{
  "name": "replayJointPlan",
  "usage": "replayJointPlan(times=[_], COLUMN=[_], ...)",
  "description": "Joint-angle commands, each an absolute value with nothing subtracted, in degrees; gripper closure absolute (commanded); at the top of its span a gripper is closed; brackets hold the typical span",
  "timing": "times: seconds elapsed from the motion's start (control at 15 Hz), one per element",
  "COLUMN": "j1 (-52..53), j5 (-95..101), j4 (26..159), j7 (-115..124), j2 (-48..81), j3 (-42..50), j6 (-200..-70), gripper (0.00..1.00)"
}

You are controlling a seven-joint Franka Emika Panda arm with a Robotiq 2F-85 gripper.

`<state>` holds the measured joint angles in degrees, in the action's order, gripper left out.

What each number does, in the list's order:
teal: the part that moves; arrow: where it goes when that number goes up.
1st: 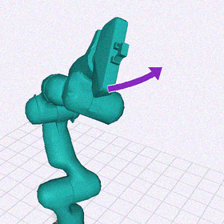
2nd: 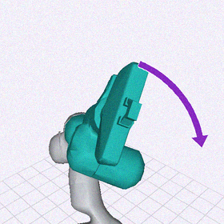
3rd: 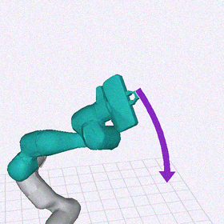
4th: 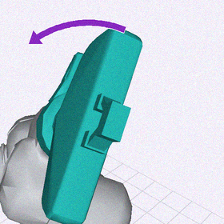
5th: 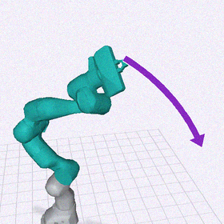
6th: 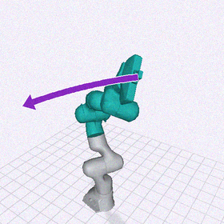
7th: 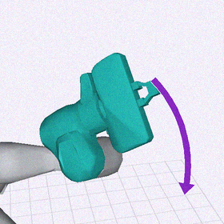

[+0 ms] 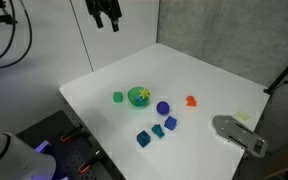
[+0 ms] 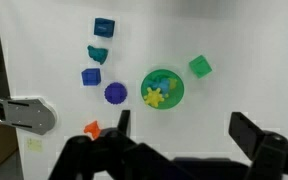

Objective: Pick up the green object and put it in the green bowl

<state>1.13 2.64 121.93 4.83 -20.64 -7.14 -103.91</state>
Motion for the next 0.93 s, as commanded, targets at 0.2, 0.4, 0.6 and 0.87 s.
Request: replayJointPlan(times=[0.2,0.4,0.6,0.87], j1=[1.97,2.2,2.17,1.69], j5=[2.92,2.41,1.89,0.8], j4=[121.78,121.01,120.14,119.39], j7=[5.07,5.38,5.5,5.43], j2=[-20.58,-19.15,-17.16,-14.17], j3=[-6.45,-6.42,-6.12,-4.88], j6=[-103.78,-105.09,-106.45,-109.15], gripper=[0.0,0.0,0.0,0.0])
